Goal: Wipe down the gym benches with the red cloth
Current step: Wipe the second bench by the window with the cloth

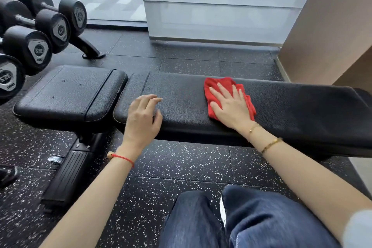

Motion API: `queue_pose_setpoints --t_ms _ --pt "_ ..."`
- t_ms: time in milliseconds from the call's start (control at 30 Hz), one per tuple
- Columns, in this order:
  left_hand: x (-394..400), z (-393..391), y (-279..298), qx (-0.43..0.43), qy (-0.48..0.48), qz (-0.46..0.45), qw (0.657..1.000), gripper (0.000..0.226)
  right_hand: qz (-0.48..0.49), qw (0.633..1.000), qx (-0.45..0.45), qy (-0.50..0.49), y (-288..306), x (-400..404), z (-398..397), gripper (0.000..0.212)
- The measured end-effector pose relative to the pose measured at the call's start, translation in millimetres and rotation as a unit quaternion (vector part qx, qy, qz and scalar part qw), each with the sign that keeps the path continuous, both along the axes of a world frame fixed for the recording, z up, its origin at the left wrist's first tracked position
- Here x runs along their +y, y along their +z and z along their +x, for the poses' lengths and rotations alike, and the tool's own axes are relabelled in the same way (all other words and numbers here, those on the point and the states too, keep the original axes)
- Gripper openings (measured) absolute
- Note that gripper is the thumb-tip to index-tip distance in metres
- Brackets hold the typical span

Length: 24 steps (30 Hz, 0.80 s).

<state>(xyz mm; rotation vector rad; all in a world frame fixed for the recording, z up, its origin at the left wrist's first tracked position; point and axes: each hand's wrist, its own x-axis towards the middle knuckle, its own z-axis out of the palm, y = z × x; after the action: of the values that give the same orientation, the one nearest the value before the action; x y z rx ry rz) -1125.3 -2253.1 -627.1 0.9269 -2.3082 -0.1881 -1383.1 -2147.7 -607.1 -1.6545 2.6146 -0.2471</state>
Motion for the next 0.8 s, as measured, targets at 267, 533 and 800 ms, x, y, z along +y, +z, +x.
queue_pose_setpoints --t_ms 267,533,800 --pt "32 -78 -2 0.013 -0.016 0.02 1.0 0.028 -0.01 0.992 0.007 0.123 -4 47 20 0.056" --pt "26 -87 -18 -0.035 -0.01 0.015 0.999 0.027 -0.029 0.998 0.004 -0.06 -7 105 -56 0.052" --pt "31 -88 -19 -0.052 0.005 0.006 0.999 0.026 0.009 0.997 -0.006 -0.078 -8 68 -45 0.056"
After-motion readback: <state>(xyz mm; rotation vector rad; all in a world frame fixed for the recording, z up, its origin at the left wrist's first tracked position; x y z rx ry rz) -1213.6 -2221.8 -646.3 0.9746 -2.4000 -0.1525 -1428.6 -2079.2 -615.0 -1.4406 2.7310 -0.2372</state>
